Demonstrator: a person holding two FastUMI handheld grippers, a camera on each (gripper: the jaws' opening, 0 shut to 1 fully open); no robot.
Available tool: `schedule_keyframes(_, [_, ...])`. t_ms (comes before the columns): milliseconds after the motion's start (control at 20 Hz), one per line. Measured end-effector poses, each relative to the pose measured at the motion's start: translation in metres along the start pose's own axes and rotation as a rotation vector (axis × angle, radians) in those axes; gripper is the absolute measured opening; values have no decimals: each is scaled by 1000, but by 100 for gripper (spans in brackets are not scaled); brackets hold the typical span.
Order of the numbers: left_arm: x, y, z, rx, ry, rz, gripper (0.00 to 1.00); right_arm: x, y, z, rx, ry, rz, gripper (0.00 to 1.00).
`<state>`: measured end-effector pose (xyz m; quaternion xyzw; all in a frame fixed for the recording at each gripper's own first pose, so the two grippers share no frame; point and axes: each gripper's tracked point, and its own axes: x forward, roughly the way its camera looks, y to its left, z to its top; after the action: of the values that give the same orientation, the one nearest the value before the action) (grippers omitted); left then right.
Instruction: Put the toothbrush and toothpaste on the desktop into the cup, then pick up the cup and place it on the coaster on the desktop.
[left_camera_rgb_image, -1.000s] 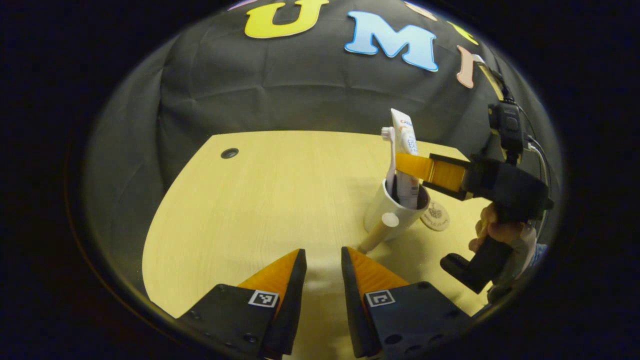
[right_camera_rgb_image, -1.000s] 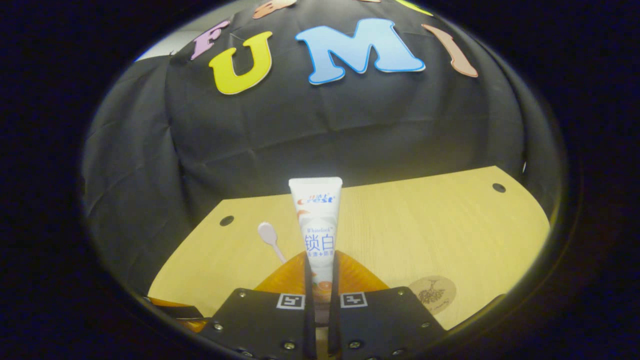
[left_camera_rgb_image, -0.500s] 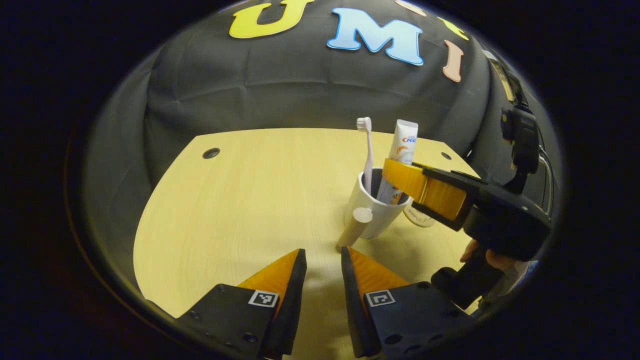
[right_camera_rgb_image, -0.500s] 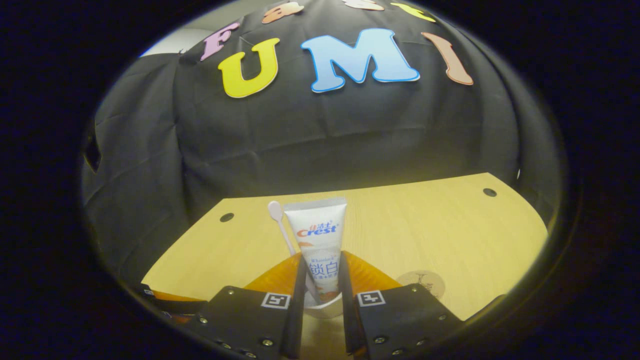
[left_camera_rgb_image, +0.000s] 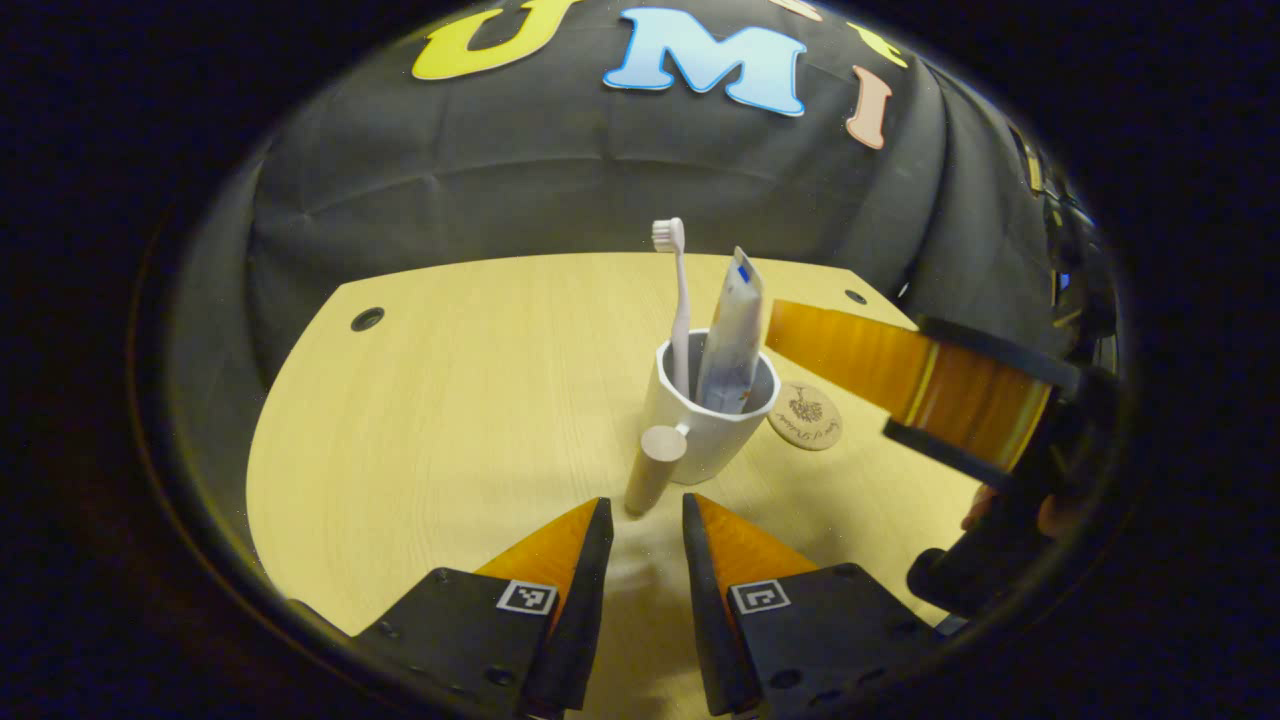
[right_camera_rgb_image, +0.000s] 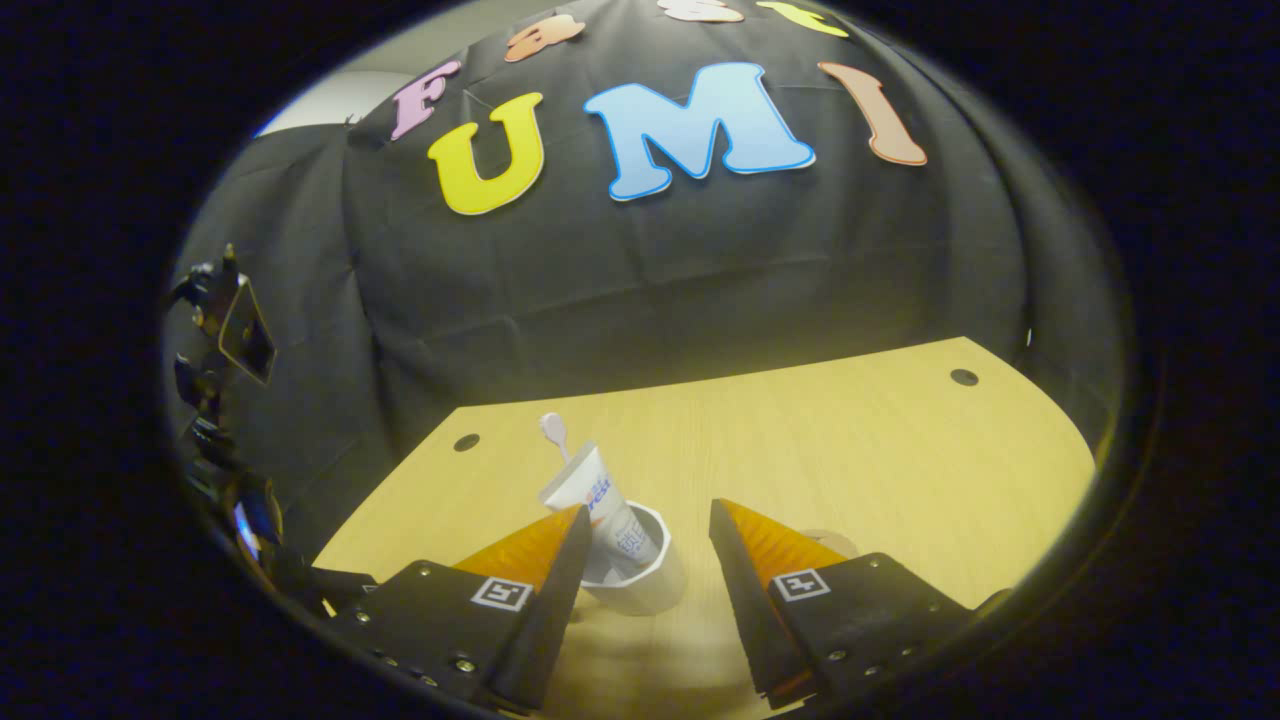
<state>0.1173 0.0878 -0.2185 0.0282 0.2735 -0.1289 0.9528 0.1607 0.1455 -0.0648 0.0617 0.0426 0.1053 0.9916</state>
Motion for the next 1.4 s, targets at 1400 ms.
schedule_keyframes(1400, [60,-7,8,490,260,-185,29,-46,-76,-48,197,139,-190,73])
